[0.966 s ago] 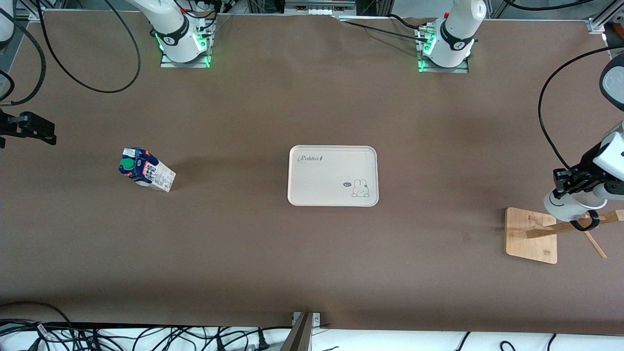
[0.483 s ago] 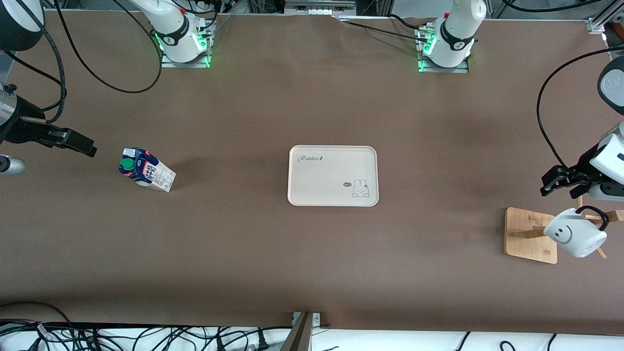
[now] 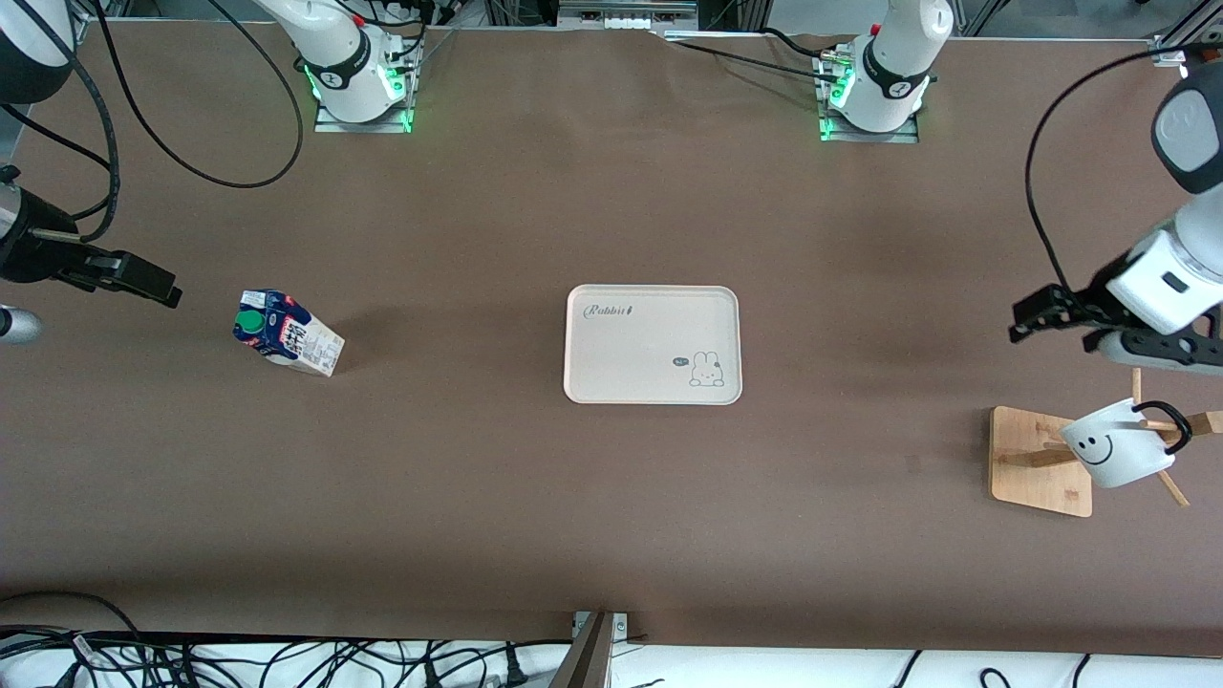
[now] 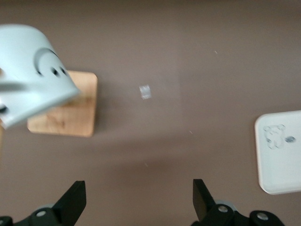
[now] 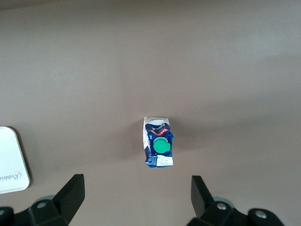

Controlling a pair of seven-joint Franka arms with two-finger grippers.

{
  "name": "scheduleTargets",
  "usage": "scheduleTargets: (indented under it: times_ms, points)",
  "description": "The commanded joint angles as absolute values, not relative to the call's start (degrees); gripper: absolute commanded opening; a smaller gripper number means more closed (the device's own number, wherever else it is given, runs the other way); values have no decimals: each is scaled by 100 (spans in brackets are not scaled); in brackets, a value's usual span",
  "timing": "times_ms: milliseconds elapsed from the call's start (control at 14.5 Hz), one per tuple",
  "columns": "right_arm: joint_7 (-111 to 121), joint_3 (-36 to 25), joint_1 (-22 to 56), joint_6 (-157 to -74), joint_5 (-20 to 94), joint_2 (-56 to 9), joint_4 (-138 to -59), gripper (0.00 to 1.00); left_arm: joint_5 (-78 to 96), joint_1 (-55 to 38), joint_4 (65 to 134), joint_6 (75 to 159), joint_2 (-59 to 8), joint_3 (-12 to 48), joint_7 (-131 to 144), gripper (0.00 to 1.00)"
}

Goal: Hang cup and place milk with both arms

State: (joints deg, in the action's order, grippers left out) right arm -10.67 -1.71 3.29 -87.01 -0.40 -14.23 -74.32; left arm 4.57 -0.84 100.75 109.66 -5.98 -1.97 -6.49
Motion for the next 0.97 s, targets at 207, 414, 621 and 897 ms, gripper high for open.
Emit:
scheduleTargets:
  times_ms: [207, 414, 621, 897]
  points:
    - [-888, -123, 167, -8244, -52, -1406, -7348, 100, -167, -975, 10151, 10346, -45, -202, 473, 100]
    - [-888, -158, 202, -8235, -167, -1415, -7348, 100, -290, -1002, 10090, 10248, -17, -167, 580, 100]
    - [-879, -149, 193, -8384, -202, -1380, -7391, 100, -290, -993, 10055, 10239, -35, -220, 580, 100]
    - [-861, -167, 193, -8709, -220, -1143, -7716, 100, -273, -932, 10037, 10248, -26, -211, 598, 100]
